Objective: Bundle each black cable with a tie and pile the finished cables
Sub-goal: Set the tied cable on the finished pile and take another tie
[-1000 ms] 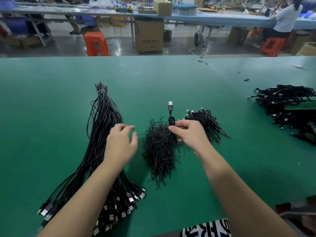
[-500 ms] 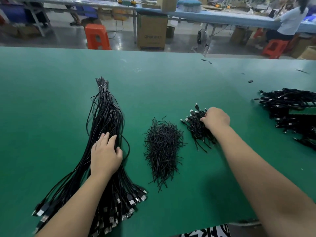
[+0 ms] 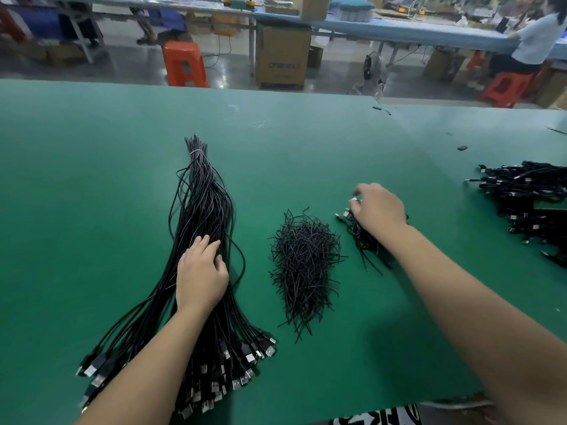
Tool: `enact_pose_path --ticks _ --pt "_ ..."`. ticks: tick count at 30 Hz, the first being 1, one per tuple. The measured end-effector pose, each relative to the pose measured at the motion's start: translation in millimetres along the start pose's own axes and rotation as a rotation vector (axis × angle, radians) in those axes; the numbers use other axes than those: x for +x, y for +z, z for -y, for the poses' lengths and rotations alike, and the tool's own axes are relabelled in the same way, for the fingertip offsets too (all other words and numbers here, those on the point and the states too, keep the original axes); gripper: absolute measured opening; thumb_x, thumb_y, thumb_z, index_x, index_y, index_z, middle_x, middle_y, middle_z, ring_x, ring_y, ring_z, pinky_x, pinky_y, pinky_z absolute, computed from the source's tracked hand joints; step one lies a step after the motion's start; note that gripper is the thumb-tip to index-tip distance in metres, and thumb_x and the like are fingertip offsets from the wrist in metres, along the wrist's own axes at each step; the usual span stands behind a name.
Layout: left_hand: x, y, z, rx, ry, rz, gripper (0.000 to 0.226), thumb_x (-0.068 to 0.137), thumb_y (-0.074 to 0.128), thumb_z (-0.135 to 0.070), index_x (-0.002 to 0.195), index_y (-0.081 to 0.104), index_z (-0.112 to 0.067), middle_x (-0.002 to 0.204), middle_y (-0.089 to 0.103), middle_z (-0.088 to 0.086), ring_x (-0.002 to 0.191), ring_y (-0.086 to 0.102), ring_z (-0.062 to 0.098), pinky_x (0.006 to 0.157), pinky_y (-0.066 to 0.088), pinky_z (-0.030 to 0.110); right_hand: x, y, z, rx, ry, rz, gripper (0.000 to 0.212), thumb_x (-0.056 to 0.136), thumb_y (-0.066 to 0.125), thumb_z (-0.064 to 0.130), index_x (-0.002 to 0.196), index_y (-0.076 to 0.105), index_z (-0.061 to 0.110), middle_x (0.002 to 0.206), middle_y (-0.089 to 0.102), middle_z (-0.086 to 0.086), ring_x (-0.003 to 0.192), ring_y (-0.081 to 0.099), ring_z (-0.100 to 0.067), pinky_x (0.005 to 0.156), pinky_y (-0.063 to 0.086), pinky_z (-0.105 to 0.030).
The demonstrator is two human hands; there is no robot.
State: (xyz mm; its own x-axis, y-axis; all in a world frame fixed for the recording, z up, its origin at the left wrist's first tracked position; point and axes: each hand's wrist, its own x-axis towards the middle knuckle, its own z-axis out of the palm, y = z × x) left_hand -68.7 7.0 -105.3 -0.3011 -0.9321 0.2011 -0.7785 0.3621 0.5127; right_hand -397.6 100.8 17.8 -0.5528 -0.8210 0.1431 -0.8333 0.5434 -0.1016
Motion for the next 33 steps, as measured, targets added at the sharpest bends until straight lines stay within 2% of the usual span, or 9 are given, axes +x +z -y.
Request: enact_pose_path --ticks 5,8,10,12,17,19,22,26,33 --pt "5.8 -5.2 5.6 -0.223 -0.078 -0.014 0.031 0.097 0.062 -0.015 0.126 0.069 -0.012 0.145 0.055 0.003 0.144 0.038 0.014 0.119 0.029 0.036 -55.8 -14.3 91.8 0.207 -0.493 0.319 0.022 0.1 0.055 0.032 0.115 0.071 0.029 0.11 0.073 0.01 0.084 0.058 -0.007 0.086 0.054 -0.03" --pt "8.3 -8.9 7.8 -0.267 -0.093 -0.008 0.027 0.097 0.061 -0.01 0.121 0.072 -0.01 0.142 0.059 0.005 0.142 0.041 0.014 0.116 0.028 0.029 -88.1 8.4 137.0 0.241 -0.626 0.468 0.028 0.101 0.054 0.027 0.127 0.066 0.026 0.115 0.072 0.004 0.09 0.064 -0.015 0.087 0.054 -0.032" --pt "8.7 -10.9 8.3 -0.273 -0.09 0.0 0.027 0.097 0.059 -0.007 0.119 0.073 -0.009 0.141 0.059 0.007 0.142 0.042 0.015 0.116 0.027 0.027 -102.4 29.2 158.0 0.188 -0.675 0.506 0.034 0.102 0.052 0.024 0.135 0.06 0.026 0.124 0.068 -0.003 0.107 0.064 -0.024 0.091 0.053 -0.038" --pt "8.3 -11.9 8.0 -0.275 -0.088 0.0 0.027 0.097 0.058 -0.006 0.119 0.073 -0.008 0.141 0.059 0.007 0.142 0.042 0.015 0.116 0.027 0.027 -112.8 48.4 167.9 0.103 -0.717 0.52 0.037 0.102 0.051 0.019 0.138 0.056 0.026 0.125 0.063 -0.008 0.111 0.061 -0.03 0.088 0.052 -0.04" --pt "6.5 -10.6 6.4 -0.288 -0.091 -0.013 0.028 0.097 0.057 -0.006 0.119 0.073 -0.009 0.141 0.059 0.006 0.142 0.041 0.014 0.116 0.027 0.027 -126.7 76.4 169.1 0.051 -0.689 0.433 0.032 0.096 0.051 0.005 0.127 0.053 0.014 0.111 0.059 -0.01 0.094 0.064 -0.036 0.068 0.044 -0.04" --pt "6.3 -9.9 6.9 -0.291 -0.093 -0.019 0.028 0.096 0.057 -0.007 0.119 0.073 -0.01 0.141 0.059 0.005 0.142 0.041 0.013 0.115 0.027 0.026 -126.9 80.4 169.3 0.057 -0.672 0.387 0.027 0.095 0.052 0.005 0.121 0.052 0.011 0.107 0.059 -0.011 0.092 0.065 -0.036 0.068 0.044 -0.04" --pt "6.4 -9.9 6.7 -0.297 -0.094 -0.022 0.028 0.096 0.056 -0.006 0.118 0.073 -0.01 0.141 0.059 0.005 0.142 0.041 0.013 0.114 0.027 0.026 -127.3 83.4 171.5 0.096 -0.65 0.372 0.031 0.097 0.053 0.01 0.127 0.052 0.012 0.11 0.06 -0.01 0.094 0.064 -0.036 0.069 0.044 -0.039" --pt "5.4 -11.3 6.9 -0.326 -0.108 -0.034 0.027 0.096 0.057 -0.007 0.116 0.074 -0.01 0.139 0.061 0.004 0.141 0.043 0.012 0.115 0.026 0.024 -127.6 82.8 174.0 0.144 -0.562 0.435 0.022 0.1 0.051 0.024 0.118 0.057 0.011 0.11 0.062 -0.012 0.098 0.062 -0.036 0.079 0.051 -0.042" --pt "8.4 -8.5 11.9 -0.347 -0.115 0.001 0.028 0.09 0.073 -0.024 0.116 0.073 -0.014 0.14 0.061 0.002 0.142 0.04 0.01 0.113 0.027 0.026 -126.6 76.8 167.8 0.25 -0.521 0.619 0.022 0.091 0.052 0.018 0.113 0.054 0.021 0.089 0.058 0.003 0.082 0.051 -0.025 0.061 0.036 -0.033"
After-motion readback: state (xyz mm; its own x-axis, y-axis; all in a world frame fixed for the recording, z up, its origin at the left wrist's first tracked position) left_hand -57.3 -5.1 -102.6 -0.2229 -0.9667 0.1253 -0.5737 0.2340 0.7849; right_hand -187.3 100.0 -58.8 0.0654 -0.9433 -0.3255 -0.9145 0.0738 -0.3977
